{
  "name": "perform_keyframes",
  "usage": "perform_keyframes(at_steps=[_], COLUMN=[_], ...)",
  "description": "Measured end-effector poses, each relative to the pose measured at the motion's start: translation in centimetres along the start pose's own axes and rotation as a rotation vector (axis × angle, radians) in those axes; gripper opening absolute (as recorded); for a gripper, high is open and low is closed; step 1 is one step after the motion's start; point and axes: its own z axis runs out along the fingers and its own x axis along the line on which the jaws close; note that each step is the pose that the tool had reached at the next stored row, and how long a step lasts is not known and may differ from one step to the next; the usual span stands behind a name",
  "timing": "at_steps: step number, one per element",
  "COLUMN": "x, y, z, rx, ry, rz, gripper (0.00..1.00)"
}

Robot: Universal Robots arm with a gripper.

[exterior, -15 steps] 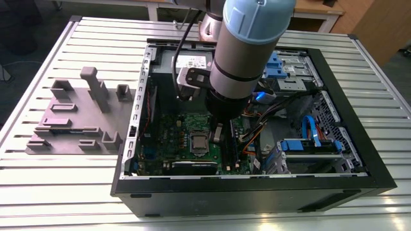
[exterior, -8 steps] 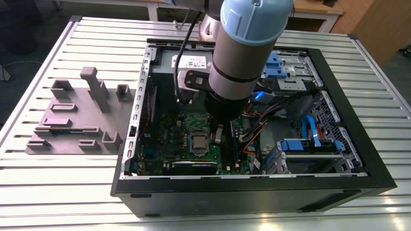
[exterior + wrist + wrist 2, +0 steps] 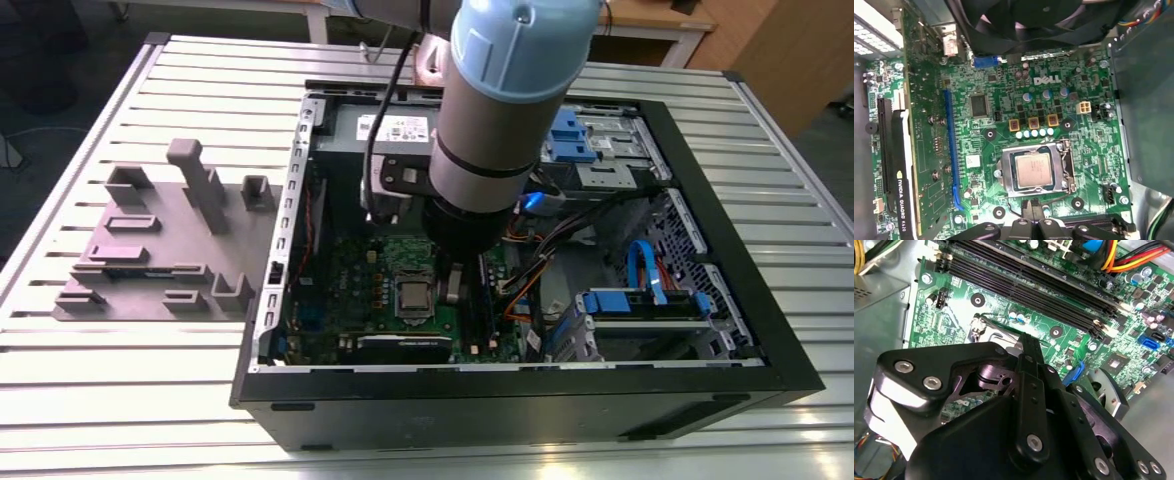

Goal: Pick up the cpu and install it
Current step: 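Install the first cpu locking lever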

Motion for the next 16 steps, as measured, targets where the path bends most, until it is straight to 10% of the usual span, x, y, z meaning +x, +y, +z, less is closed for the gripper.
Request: perform_keyframes(at_steps=[5,11,16], x=[0.13,0.19,0.32], y=[0.12,0.36,0.72], z=[0.17,0.45,0.98], rx=[0.0049,0.0348,0.0400], ry=[0.0006,-0.0020,-0.0022], rz=[-0.025,-0.041,-0.054], gripper=[0.10,0.10,0.10])
